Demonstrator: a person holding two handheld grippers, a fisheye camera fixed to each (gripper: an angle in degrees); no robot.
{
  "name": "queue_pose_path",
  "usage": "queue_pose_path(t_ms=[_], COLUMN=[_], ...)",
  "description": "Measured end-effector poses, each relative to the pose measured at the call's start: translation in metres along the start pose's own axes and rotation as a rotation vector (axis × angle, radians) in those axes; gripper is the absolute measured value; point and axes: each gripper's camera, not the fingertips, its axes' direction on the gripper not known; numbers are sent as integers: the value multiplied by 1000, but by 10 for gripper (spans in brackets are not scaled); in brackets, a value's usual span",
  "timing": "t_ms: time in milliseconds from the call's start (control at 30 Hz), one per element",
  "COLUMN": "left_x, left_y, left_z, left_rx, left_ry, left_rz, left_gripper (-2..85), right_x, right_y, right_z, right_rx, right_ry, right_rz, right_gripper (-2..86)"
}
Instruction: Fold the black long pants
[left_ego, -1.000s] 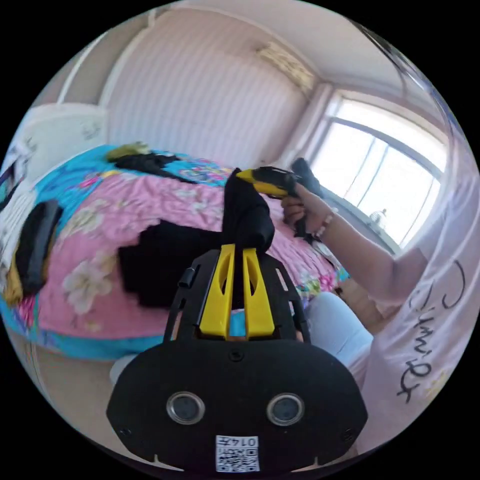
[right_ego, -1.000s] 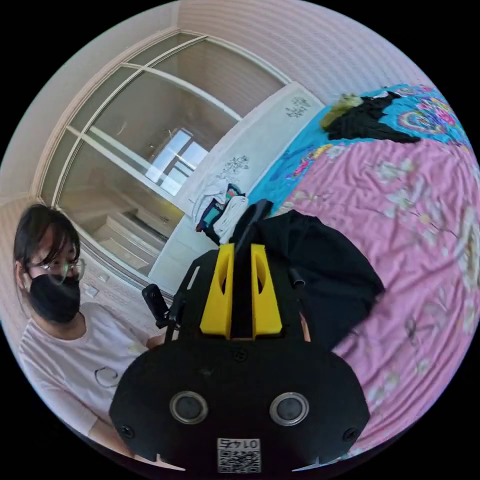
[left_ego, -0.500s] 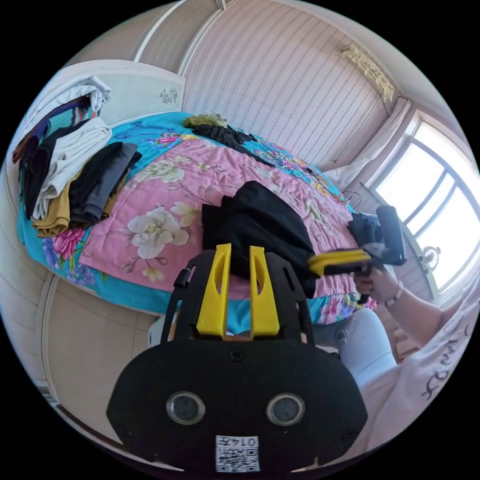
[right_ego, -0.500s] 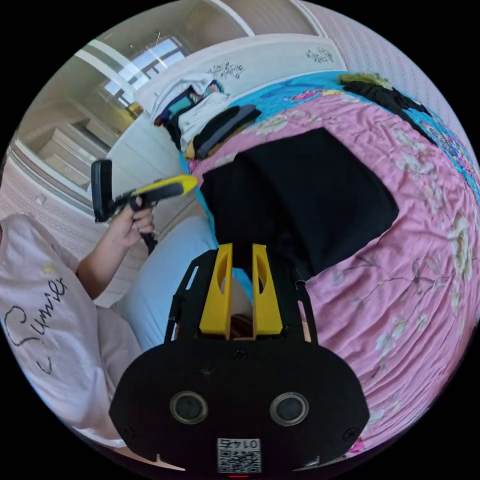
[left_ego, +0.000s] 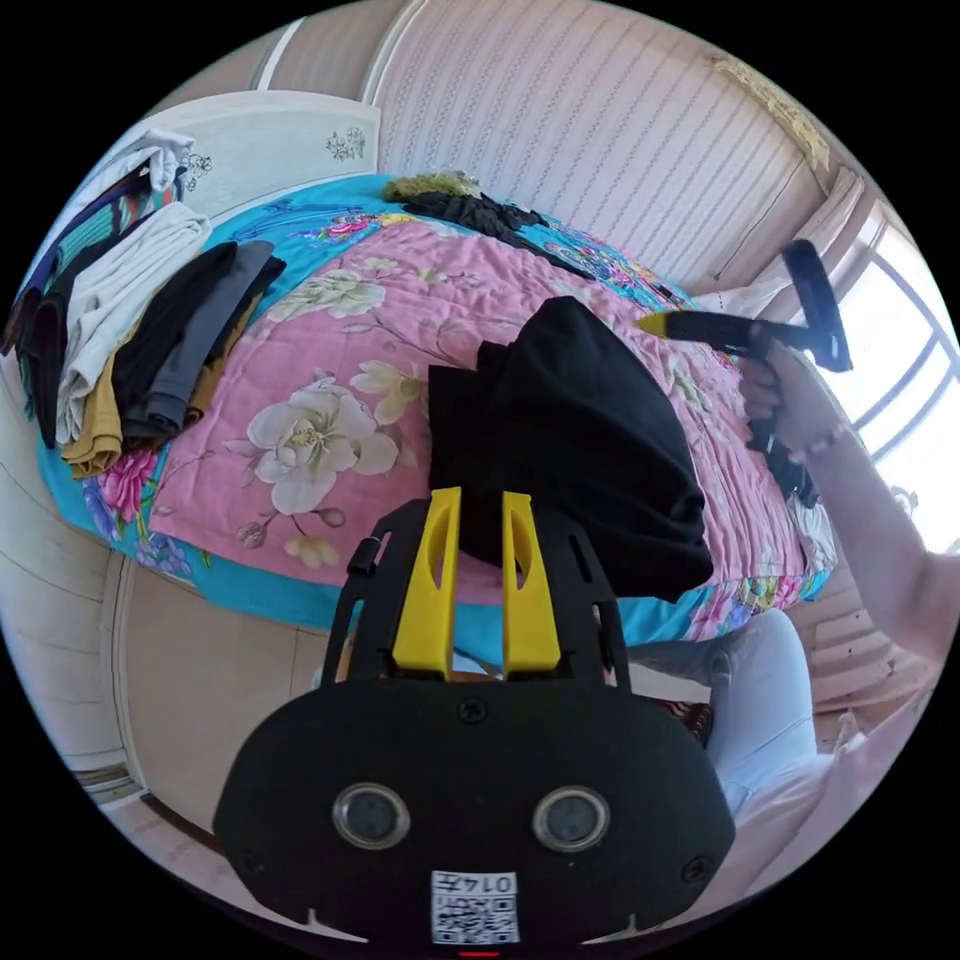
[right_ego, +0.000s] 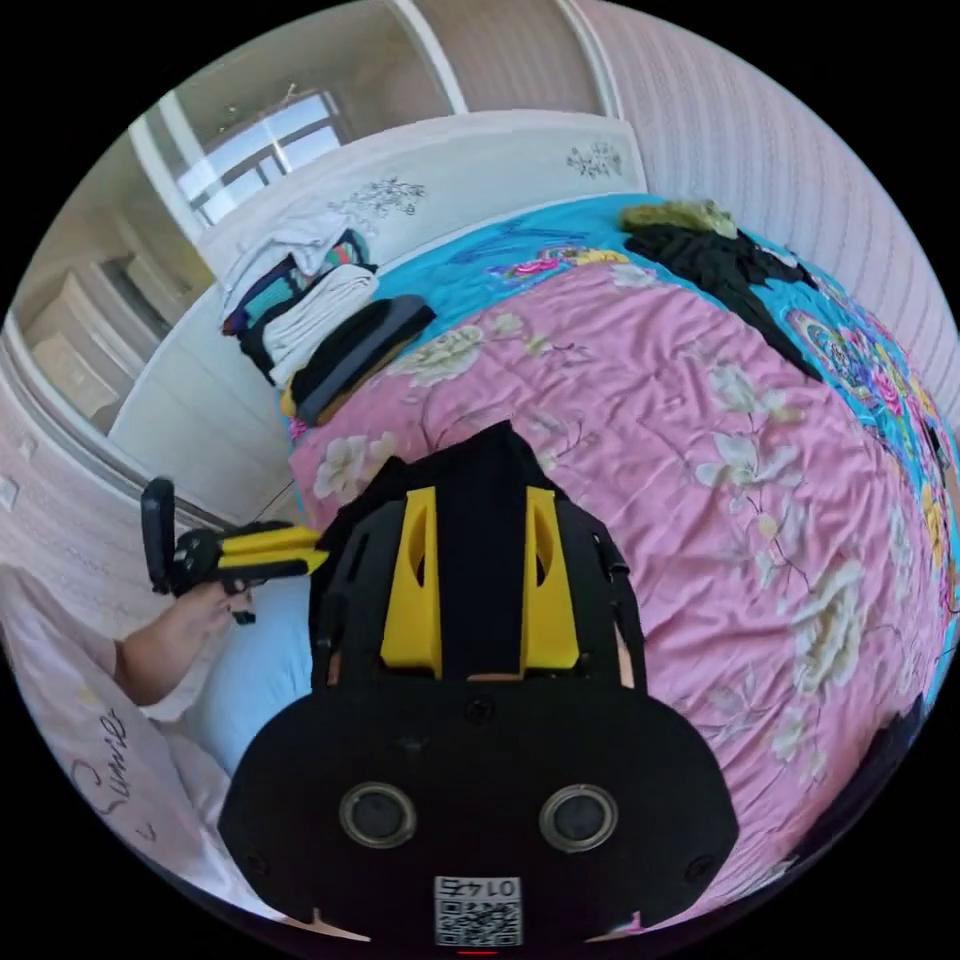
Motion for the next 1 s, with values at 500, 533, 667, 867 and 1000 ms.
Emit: queue_pose_path(t_ms=[500,533,667,867,1000], left_x=[1,5,20,96,164], left_y=[22,21,28,38,41], left_z=[-4,-5,-27,-38,-2], left_rx=[-61,-64,-15,45,34], left_ry=[-14,-24,-188,121,234], left_rz=[129,134,183,438,593], left_gripper=[16,35,52,61,77], right_x=[-2,2,5,16,72], right_y=[-82,-80,-43,90,113], right_z=[144,136,62,15,13], right_rx=[-202,-172,1,63,82], right_ry=[103,124,107,174,114], right_rz=[-67,-45,-39,59,319], right_gripper=[8,15,59,85,123])
